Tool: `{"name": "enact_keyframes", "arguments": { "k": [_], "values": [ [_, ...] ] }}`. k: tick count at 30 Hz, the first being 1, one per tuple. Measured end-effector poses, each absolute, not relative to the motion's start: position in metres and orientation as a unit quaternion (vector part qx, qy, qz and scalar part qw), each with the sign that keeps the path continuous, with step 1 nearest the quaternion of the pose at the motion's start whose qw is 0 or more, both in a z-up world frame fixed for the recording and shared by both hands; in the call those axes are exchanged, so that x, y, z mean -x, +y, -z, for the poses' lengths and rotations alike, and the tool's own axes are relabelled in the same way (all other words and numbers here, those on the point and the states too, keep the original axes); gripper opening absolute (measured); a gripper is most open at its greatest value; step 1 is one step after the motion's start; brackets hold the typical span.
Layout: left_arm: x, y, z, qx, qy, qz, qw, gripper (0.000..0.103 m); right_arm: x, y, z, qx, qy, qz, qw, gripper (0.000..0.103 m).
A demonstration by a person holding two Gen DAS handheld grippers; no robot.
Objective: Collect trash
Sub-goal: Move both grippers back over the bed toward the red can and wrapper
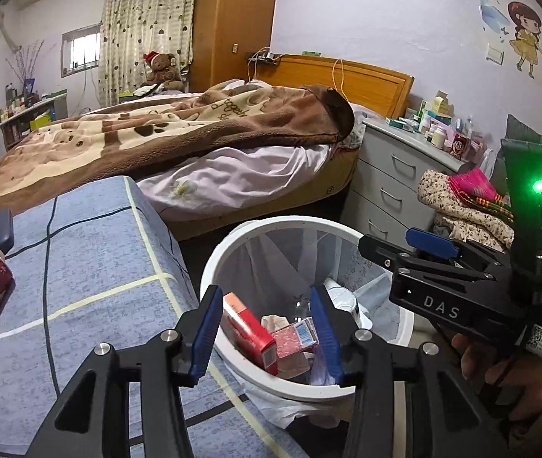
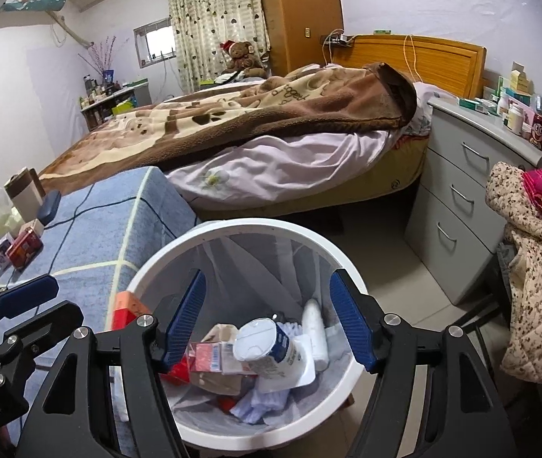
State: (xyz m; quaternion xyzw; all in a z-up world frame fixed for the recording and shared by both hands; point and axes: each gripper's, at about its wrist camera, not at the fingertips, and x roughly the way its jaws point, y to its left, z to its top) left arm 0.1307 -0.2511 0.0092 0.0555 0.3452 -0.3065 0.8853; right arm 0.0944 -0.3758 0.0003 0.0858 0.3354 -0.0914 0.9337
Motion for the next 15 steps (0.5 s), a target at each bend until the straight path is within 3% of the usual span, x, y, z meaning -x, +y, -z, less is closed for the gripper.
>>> {"name": "enact_keyframes", "arguments": {
  "k": [15],
  "values": [
    [-0.129,-0.193,-0.028,-0.037,0.321,0.263,0.909,0.047,-0.098,-0.342,-0.013,-0.085,0.310,0.058,0.945,0.069]
  ]
}}
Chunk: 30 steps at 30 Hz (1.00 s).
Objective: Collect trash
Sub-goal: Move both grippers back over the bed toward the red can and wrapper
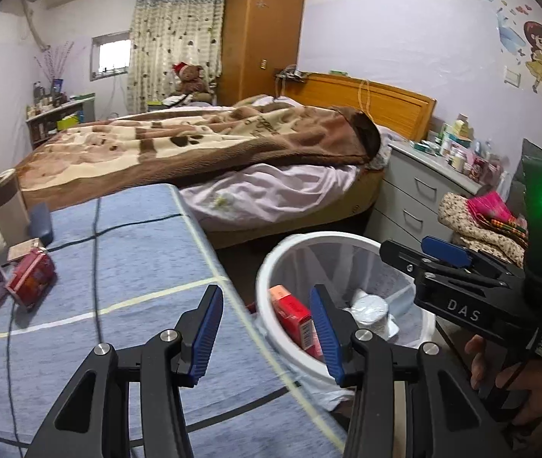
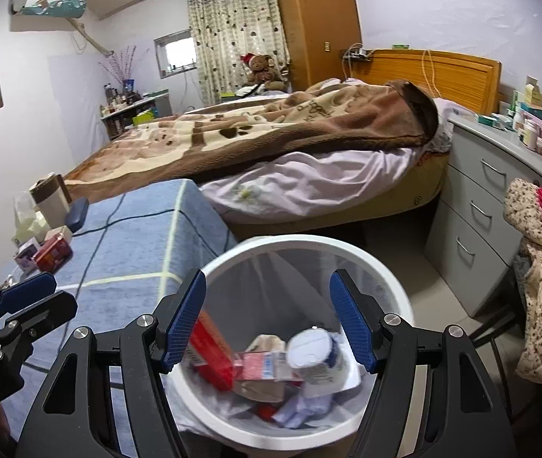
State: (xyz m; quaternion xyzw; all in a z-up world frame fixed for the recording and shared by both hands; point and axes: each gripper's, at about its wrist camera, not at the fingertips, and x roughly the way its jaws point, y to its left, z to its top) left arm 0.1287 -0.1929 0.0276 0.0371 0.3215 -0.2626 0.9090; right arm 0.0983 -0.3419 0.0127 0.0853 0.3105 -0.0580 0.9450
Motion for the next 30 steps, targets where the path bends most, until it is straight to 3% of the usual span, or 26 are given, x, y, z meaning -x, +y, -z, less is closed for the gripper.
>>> {"name": "enact_keyframes", "arguments": {
  "k": [17,30],
  "values": [
    [-0.142,-0.102,-0.033,-0.016,0.308,0.177,0.935,0.047,-0.123,-0.278,-0.014,-0.082,0.303,-0.011,0.949,0.069],
    [-0.164,0.011,-0.018,0.022,0.319,0.088,0.943,0.048,-0.153,-0.211,-0.009,-0.064,0.313,-0.076,0.944,0.069]
  ]
}}
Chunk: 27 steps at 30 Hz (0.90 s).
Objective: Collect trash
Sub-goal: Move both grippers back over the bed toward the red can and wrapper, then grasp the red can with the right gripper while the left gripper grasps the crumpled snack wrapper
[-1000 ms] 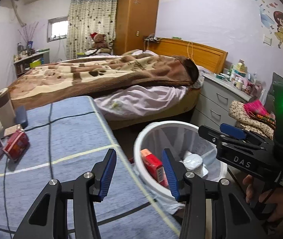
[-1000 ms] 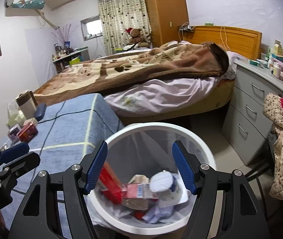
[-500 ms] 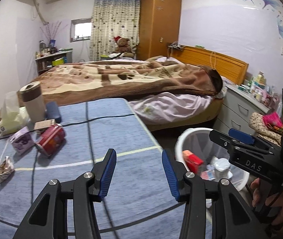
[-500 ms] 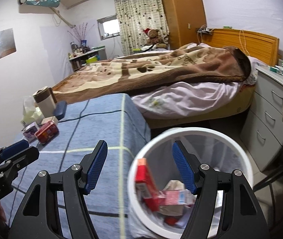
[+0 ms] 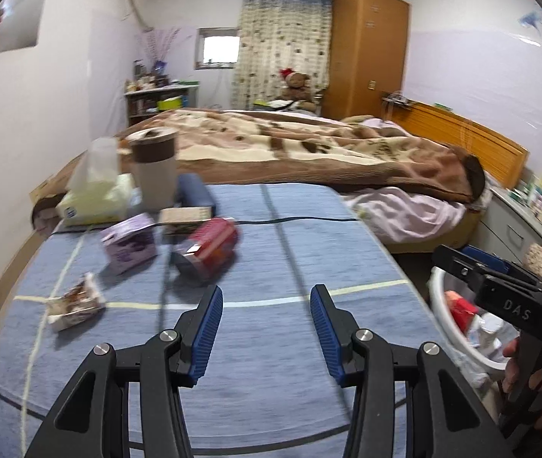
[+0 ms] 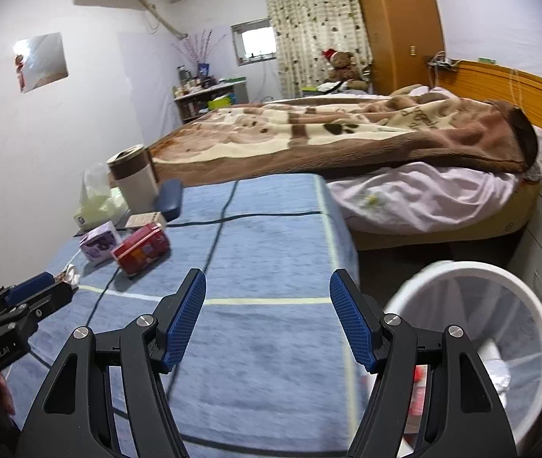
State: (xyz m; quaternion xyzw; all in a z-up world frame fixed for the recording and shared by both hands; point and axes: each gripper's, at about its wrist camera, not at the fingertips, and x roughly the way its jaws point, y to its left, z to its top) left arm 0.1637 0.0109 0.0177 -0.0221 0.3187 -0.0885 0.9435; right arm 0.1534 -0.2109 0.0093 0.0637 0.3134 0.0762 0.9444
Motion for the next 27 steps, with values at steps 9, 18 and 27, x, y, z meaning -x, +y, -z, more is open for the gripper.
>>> {"name": "enact_keyframes", "arguments": {
  "k": [9,18,27],
  "values": [
    [-0.176,0.083,-0.011,0.039,0.320,0.030,0.946,0.058,-0.178,-0.165,0.000,-0.063,0.333,-0.108,0.934,0.069],
    [-0.189,0.141,0.005,0.025,0.336,0.003,0.941,0.058,-0.205,-0.123,0.007,-0.060,0.359,-0.137,0.921,0.069],
    [-0.207,0.182,0.027,0.007,0.365,0.004,0.931,0.065,-0.235,-0.089,0.020,-0.059,0.386,-0.148,0.909,0.074]
  ]
}}
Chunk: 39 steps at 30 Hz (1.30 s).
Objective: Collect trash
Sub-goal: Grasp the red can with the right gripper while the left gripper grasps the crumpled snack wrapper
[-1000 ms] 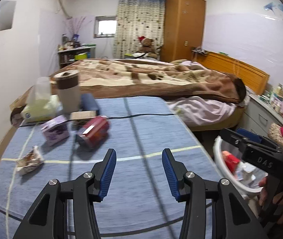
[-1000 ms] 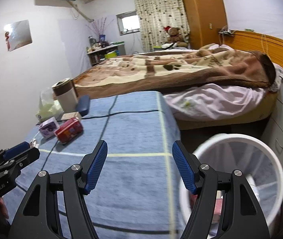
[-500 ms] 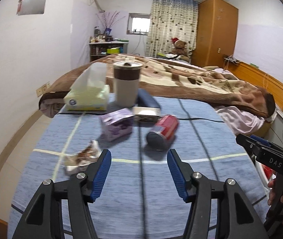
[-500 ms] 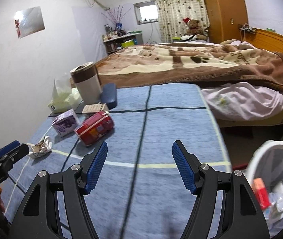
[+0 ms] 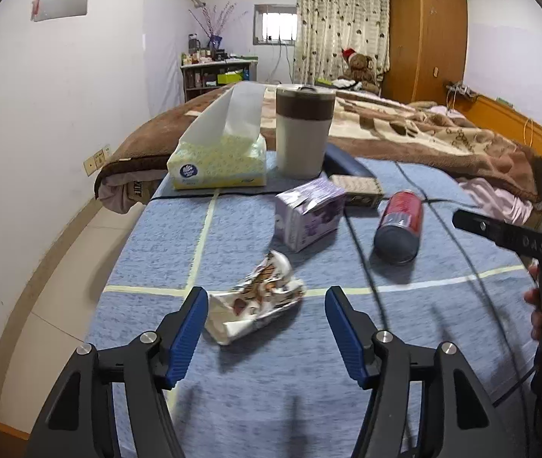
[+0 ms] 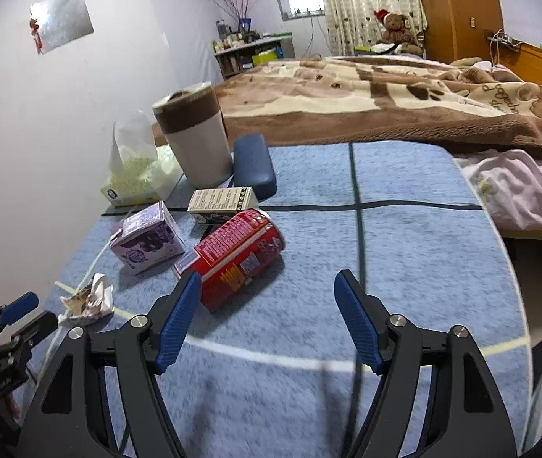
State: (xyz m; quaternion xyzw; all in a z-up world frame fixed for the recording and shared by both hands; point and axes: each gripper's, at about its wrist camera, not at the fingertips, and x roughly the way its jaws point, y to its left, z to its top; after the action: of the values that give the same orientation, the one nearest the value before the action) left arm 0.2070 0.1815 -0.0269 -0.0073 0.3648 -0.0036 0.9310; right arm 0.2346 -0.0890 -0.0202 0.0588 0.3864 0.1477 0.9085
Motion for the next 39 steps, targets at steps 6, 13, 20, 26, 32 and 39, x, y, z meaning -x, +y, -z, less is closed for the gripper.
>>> {"name": "enact_keyframes", "arguments": {
  "k": [6,13,20,26,32,39],
  "values": [
    [-0.226,0.199,0.044,0.015,0.389,0.029,0.921,0.068,-0.258,-0.070,0.030,-0.055,0.411,-0.153,0.897,0.074],
    [-0.243,0.203,0.052,-0.015,0.403,0.042,0.914,0.069,-0.278,-0.059,0.031,-0.051,0.423,-0.142,0.894,0.080],
    [-0.254,0.197,0.061,-0.056,0.419,0.035,0.905,0.069,-0.292,-0.044,0.041,-0.040,0.451,-0.137,0.881,0.080],
    [-0.255,0.196,0.063,-0.051,0.426,0.056,0.901,0.069,-0.283,-0.032,0.042,-0.016,0.457,-0.150,0.877,0.080],
    [-0.254,0.185,0.067,-0.048,0.440,0.081,0.893,0.069,-0.265,-0.033,0.039,0.026,0.454,-0.153,0.877,0.080],
    [-0.253,0.178,0.063,-0.056,0.429,0.067,0.899,0.069,-0.265,-0.035,0.039,0.058,0.446,-0.156,0.879,0.080]
  ]
}}
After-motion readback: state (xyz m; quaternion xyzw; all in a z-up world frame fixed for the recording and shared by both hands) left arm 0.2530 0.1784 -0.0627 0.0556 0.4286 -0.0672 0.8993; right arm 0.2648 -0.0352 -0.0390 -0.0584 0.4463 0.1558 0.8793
